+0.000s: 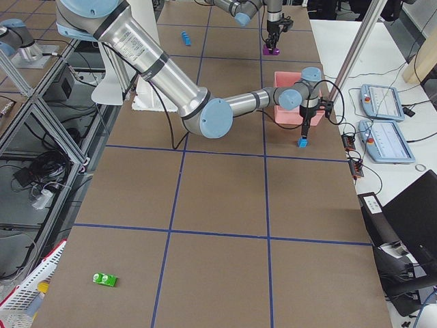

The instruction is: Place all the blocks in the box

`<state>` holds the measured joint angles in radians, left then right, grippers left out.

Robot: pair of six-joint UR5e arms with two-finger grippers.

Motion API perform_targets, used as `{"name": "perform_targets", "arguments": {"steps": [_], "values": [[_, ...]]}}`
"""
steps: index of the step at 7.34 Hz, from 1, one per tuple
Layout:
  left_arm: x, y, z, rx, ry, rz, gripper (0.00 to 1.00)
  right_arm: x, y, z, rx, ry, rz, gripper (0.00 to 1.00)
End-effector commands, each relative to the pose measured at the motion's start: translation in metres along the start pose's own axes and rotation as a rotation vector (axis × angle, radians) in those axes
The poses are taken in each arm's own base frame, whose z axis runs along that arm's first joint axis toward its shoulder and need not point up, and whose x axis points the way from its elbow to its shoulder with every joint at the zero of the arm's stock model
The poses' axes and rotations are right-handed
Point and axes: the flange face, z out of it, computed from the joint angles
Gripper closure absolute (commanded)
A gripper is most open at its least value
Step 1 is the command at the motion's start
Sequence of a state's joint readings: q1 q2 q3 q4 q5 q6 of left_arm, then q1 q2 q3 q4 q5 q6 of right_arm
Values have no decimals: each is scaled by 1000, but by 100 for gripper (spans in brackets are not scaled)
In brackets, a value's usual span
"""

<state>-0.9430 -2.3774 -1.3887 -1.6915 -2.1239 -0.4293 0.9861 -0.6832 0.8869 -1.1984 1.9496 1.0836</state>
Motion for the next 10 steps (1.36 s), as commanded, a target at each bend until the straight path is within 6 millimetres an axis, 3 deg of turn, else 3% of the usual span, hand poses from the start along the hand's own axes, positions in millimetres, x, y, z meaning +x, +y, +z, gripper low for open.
{"name": "perform_targets", "arguments": {"steps": [1,2,3,5,7,8,9,10], "values": [[20,-91,-6,109,33,-191,100,19,-4,34,43,7,-9,0],[14,-110,11,186,6,-235,100,17,0,42,40,17,-14,0],[25,-126,13,194,-2,-237,100,13,5,44,38,17,-17,0],[58,-135,8,201,27,-270,100,4,7,41,31,5,-16,0],[83,-139,31,264,4,-242,100,-4,21,48,19,3,-29,1],[83,-140,31,267,7,-259,72,-4,21,48,19,3,-29,3],[89,-139,31,271,11,-258,1,-6,24,49,16,3,-33,25],[92,-142,23,282,23,-301,0,-7,26,51,12,4,-35,92]]}}
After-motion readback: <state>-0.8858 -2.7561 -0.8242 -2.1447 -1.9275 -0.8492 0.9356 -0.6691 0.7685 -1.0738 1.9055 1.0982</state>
